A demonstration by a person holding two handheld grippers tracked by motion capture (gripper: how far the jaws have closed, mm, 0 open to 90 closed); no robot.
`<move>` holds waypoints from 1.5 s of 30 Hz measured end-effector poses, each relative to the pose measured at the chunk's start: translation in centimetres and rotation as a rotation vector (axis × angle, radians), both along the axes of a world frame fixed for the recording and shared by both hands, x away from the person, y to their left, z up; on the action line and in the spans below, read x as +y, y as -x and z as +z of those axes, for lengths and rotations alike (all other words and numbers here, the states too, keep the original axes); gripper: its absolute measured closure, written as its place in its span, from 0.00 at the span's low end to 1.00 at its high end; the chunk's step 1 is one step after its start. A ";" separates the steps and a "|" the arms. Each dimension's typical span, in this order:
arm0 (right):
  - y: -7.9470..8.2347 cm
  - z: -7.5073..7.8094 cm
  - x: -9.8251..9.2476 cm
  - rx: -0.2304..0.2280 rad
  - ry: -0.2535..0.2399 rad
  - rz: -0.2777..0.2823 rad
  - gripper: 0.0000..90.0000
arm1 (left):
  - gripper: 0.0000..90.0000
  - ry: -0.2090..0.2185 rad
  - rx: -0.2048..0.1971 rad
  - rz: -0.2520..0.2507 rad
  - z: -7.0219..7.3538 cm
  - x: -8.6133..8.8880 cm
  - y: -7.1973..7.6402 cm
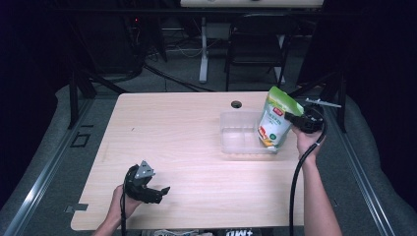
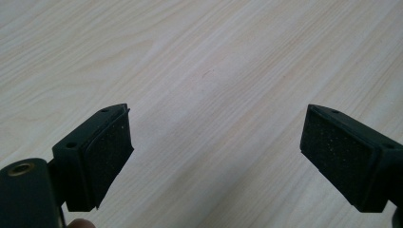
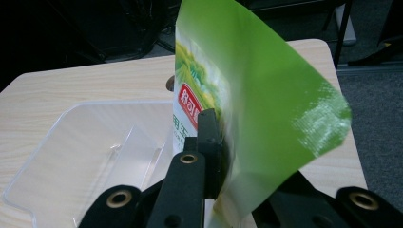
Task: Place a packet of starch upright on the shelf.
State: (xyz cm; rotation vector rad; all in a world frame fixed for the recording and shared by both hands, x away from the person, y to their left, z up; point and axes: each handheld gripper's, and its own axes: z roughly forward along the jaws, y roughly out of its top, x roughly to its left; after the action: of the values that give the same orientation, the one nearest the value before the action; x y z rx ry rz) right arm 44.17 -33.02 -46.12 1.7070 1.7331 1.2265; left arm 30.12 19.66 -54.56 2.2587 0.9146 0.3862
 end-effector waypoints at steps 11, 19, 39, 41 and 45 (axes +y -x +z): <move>1.0 0.5 -0.9 0.026 -0.021 0.004 0.46 | 0.11 -0.002 -0.001 -0.006 0.0 -0.2 0.0; 3.9 1.8 -1.3 0.044 0.006 0.108 0.19 | 0.11 -0.003 -0.003 -0.009 0.0 -0.3 0.0; 13.6 -3.0 3.4 0.118 0.280 0.373 0.00 | 0.11 -0.008 -0.009 -0.008 0.0 -0.4 0.1; 13.9 -4.0 3.7 0.136 0.291 0.391 0.00 | 0.11 -0.005 -0.007 -0.007 0.1 -0.4 0.1; 14.4 -5.7 3.7 0.166 0.259 0.417 0.00 | 0.11 -0.007 -0.005 -0.013 0.2 -0.4 0.1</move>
State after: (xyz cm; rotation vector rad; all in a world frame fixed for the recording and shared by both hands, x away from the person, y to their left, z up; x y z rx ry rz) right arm 29.76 -29.30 -51.86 1.3713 2.3196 0.9791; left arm 30.02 19.29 -54.37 2.2678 0.8972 0.3897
